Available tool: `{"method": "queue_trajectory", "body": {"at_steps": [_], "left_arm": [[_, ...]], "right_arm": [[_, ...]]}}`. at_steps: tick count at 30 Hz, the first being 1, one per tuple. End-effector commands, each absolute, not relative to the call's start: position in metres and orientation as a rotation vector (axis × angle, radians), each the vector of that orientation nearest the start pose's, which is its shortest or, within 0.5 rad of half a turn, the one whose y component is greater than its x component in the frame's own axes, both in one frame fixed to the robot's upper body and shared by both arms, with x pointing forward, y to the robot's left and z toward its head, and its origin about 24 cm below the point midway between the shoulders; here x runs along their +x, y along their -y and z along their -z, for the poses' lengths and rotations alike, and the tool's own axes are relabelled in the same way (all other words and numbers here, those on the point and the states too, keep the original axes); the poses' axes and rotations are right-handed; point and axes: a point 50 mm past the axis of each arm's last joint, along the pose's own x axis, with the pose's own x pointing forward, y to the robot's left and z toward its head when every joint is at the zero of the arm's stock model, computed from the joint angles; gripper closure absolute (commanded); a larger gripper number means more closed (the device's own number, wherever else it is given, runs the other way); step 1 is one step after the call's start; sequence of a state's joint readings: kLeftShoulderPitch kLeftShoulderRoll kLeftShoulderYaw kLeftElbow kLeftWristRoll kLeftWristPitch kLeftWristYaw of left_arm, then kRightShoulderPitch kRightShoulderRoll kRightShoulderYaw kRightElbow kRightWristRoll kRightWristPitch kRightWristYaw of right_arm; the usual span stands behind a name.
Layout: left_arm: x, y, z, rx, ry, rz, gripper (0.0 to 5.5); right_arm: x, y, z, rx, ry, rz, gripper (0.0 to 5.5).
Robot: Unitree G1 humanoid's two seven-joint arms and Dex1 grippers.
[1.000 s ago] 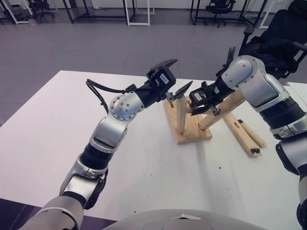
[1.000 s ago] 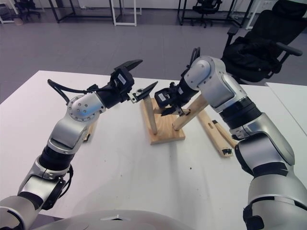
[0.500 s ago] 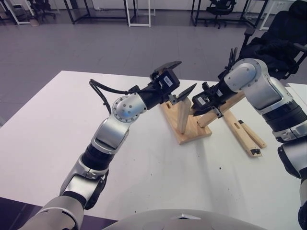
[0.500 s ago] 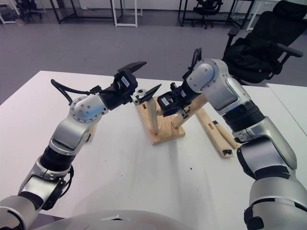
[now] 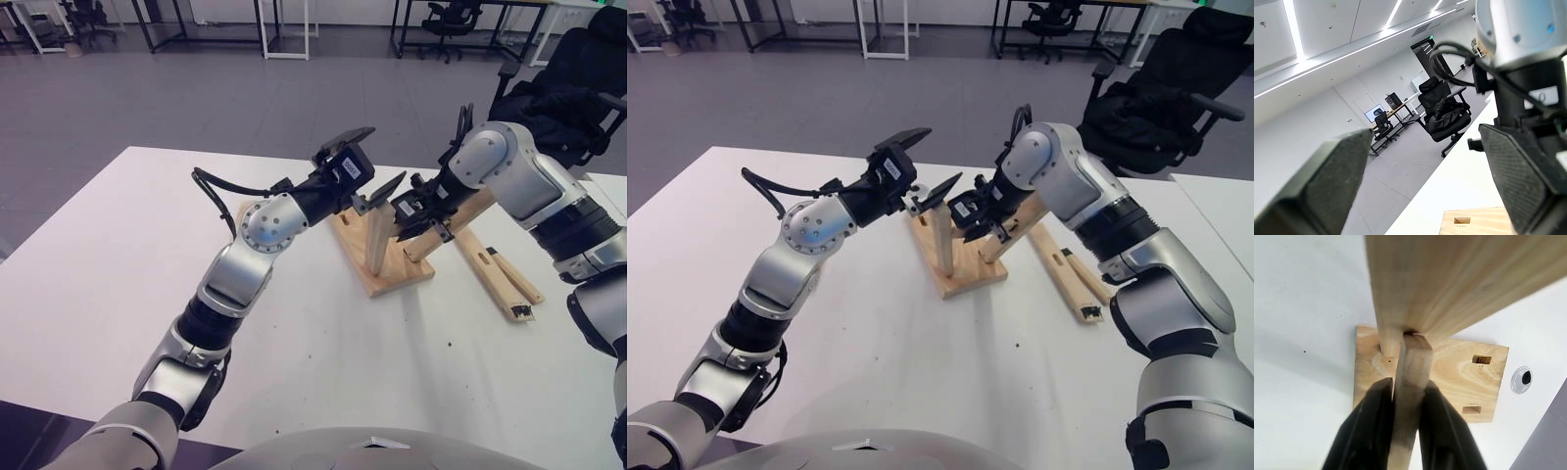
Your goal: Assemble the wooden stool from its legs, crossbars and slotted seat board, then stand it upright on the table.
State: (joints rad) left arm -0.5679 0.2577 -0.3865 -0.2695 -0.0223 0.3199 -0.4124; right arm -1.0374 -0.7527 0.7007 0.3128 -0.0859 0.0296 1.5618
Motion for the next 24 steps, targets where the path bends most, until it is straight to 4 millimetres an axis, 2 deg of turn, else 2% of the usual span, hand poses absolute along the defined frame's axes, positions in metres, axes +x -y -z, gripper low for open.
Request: {"method": "queue_trajectory", "body": {"at_steps": [1,4,6,12,14,16,20,22,24], "left_arm": [[0.281,-0.039,-0.124,0.482,0.034,0.917,1.53],[0.281,-0.039,-0.124,0.483,0.037,0.909,1.53],[0.281,-0.040,-0.123,0.484,0.037,0.904,1.53],[0.280,-0.045,-0.134,0.479,0.065,0.883,1.53],[0.280,-0.048,-0.139,0.479,0.078,0.872,1.53],[0.281,-0.050,-0.145,0.475,0.090,0.863,1.53],[0.283,-0.057,-0.151,0.469,0.101,0.836,1.53],[0.283,-0.061,-0.153,0.464,0.101,0.820,1.53],[0.283,-0.066,-0.154,0.457,0.095,0.806,1.53]], "right_arm": [[0.314,0.128,-0.123,-1.256,-0.696,-1.814,4.80],[0.318,0.122,-0.128,-1.233,-0.635,-1.803,4.80],[0.321,0.118,-0.138,-1.223,-0.594,-1.798,4.33],[0.337,0.116,-0.195,-1.292,-0.395,-1.671,3.11],[0.339,0.118,-0.208,-1.312,-0.358,-1.645,2.78],[0.338,0.121,-0.218,-1.315,-0.337,-1.629,2.78],[0.334,0.136,-0.257,-1.286,-0.276,-1.560,2.78],[0.329,0.149,-0.276,-1.221,-0.231,-1.516,2.78],[0.323,0.160,-0.287,-1.126,-0.186,-1.500,2.78]]}}
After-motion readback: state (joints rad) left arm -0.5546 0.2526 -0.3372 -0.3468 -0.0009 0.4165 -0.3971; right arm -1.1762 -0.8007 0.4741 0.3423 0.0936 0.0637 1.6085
